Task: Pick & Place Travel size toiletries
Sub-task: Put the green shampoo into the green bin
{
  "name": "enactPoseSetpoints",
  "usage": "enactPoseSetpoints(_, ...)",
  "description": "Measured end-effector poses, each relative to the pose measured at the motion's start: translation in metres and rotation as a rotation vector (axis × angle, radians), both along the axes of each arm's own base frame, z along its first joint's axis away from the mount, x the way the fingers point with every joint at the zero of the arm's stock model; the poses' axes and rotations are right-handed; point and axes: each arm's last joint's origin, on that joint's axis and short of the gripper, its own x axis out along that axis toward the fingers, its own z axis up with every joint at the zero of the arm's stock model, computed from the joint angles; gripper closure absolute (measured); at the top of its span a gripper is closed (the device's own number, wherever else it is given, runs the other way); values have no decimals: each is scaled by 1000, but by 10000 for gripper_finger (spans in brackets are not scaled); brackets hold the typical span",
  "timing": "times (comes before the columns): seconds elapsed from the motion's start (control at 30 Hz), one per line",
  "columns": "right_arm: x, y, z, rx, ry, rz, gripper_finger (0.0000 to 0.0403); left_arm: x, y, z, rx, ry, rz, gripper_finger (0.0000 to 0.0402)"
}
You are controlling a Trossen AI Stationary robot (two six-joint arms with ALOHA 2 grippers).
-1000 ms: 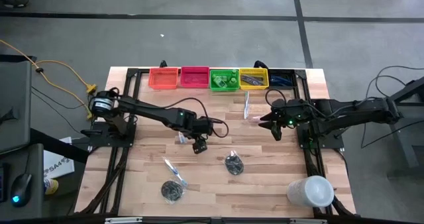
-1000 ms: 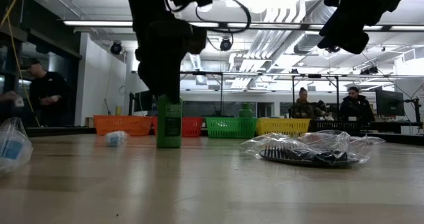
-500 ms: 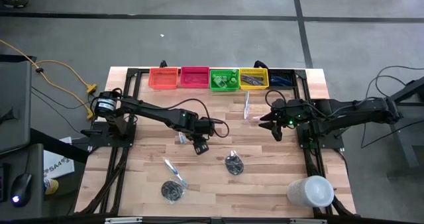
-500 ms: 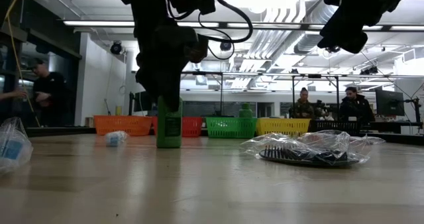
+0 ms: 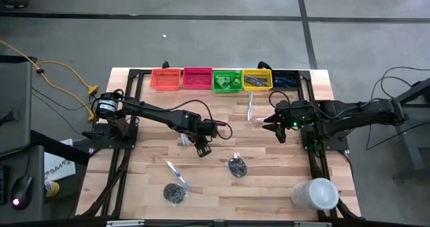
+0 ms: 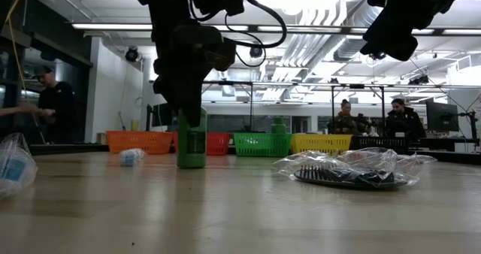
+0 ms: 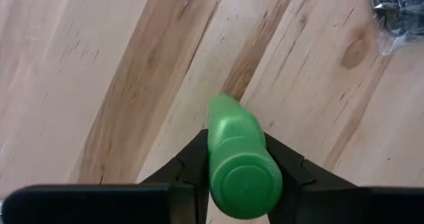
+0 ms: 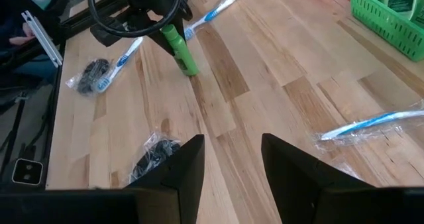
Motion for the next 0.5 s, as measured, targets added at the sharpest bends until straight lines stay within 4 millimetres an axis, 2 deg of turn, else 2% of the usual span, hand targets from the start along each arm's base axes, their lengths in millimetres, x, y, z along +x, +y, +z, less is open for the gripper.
enactPoseSetpoints(0.23,8,1,-1,19,-9,4,259,0,0,19,24,-29,-67,308)
enactPoseSetpoints(0.5,47,4,-9,44,-88,60,259,14,9,60,91,-140,-127,307)
